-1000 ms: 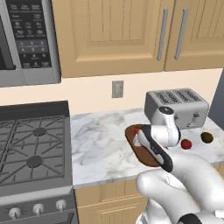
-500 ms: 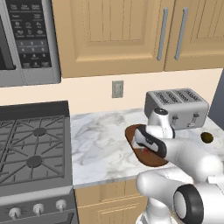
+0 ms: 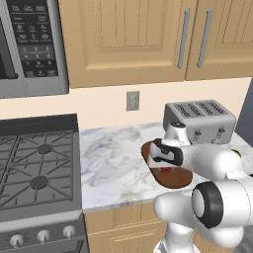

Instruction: Place the avocado, onion, tomato, and bell pepper on the cutting board.

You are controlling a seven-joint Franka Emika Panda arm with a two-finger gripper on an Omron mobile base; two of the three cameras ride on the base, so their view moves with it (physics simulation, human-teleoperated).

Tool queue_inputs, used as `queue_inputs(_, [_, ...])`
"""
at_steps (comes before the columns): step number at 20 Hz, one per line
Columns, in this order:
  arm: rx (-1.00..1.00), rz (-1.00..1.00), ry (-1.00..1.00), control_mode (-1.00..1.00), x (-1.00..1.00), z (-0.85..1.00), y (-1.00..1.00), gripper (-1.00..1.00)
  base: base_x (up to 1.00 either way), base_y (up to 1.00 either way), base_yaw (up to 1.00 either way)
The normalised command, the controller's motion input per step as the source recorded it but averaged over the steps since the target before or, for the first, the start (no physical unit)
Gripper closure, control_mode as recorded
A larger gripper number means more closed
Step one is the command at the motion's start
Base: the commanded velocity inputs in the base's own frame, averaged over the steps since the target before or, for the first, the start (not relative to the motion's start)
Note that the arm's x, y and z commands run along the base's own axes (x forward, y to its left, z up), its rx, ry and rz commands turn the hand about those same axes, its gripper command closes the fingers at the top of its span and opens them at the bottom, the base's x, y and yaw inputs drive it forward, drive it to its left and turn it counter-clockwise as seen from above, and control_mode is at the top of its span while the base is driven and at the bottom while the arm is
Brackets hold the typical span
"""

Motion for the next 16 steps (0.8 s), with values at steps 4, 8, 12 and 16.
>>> queue_inputs(4, [0.0, 0.0, 0.02, -1.0, 0.0, -0.33, 0.0, -1.0, 0.0, 0.0, 0.0])
queue_inputs(8, [0.0, 0.0, 0.0, -1.0, -0.08, -0.13, -0.1, -1.0, 0.0, 0.0, 0.0])
queue_inputs(12, [0.0, 0.0, 0.0, -1.0, -0.09, -0.05, -0.15, -1.0, 0.0, 0.0, 0.0])
queue_inputs(16, [0.0, 0.0, 0.0, -1.0, 0.0, -0.03, -0.09, -1.0, 0.0, 0.0, 0.0])
